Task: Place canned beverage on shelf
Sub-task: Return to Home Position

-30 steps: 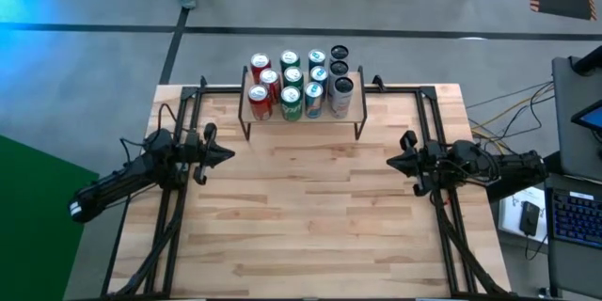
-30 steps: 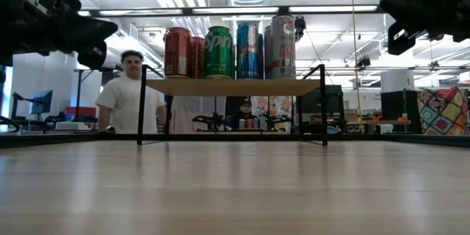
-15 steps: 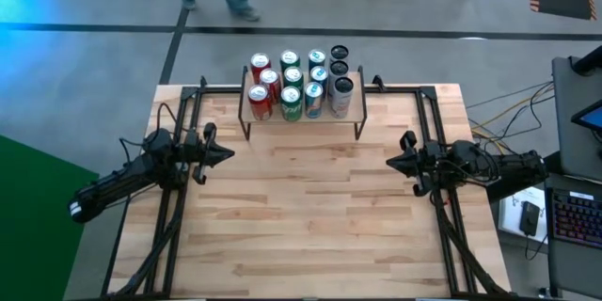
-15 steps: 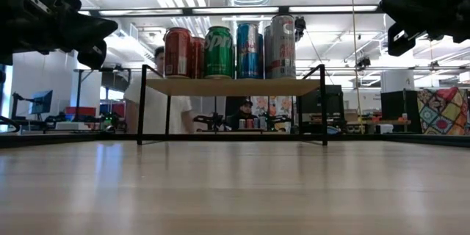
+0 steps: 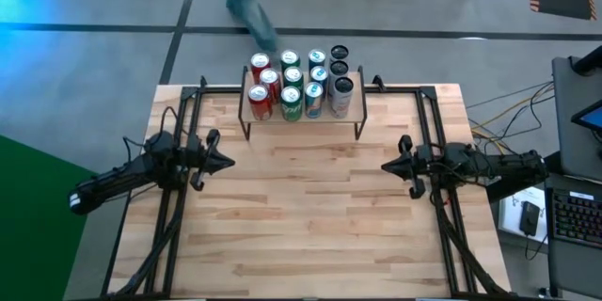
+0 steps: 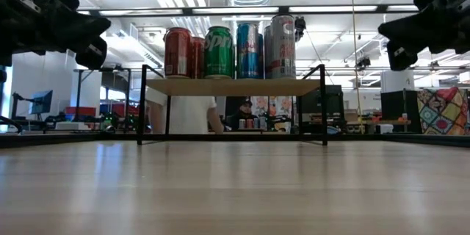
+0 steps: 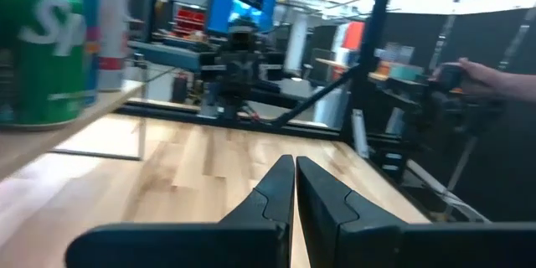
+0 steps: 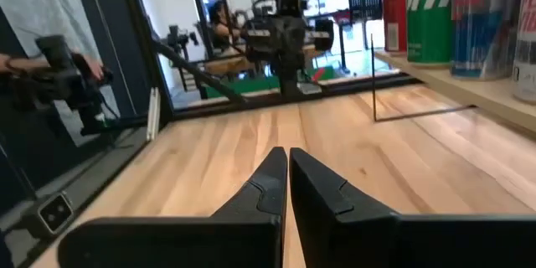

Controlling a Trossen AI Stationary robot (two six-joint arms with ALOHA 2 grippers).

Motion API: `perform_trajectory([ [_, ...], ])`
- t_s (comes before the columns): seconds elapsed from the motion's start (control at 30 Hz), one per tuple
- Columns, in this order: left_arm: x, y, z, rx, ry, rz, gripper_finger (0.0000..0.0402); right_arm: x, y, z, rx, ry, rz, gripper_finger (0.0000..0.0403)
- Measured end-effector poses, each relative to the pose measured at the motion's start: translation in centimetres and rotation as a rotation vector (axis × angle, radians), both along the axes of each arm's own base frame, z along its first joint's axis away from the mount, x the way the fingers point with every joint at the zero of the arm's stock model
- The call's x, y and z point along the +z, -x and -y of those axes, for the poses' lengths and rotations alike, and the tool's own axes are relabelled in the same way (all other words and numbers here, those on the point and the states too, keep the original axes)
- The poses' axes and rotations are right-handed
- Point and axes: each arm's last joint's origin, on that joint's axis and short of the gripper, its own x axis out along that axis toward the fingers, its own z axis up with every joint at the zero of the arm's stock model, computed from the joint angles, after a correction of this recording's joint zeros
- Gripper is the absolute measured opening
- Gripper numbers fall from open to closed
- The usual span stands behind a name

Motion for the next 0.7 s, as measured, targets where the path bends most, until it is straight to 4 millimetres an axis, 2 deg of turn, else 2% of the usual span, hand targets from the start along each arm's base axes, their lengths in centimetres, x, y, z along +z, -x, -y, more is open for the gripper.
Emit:
perform_trajectory([
  [0.17,0.0,-0.1,0.4,-0.043,0.0,-0.001,0.0,0.2,0.0,0.0,-0.001,0.0,0.017,0.0009],
  [0.43,-0.1,-0.1,0.4,-0.043,0.002,-0.006,0.0,1.9,0.2,0.0,0.0,-0.005,0.201,0.0009],
  [0.57,-0.1,-0.2,0.4,-0.043,0.005,-0.012,0.0,1.4,0.1,0.0,0.001,-0.004,0.147,0.0009],
  [0.7,-0.1,-0.2,0.3,-0.043,0.005,-0.013,0.0,-0.1,0.0,0.0,-0.006,0.0,-0.013,0.0009],
])
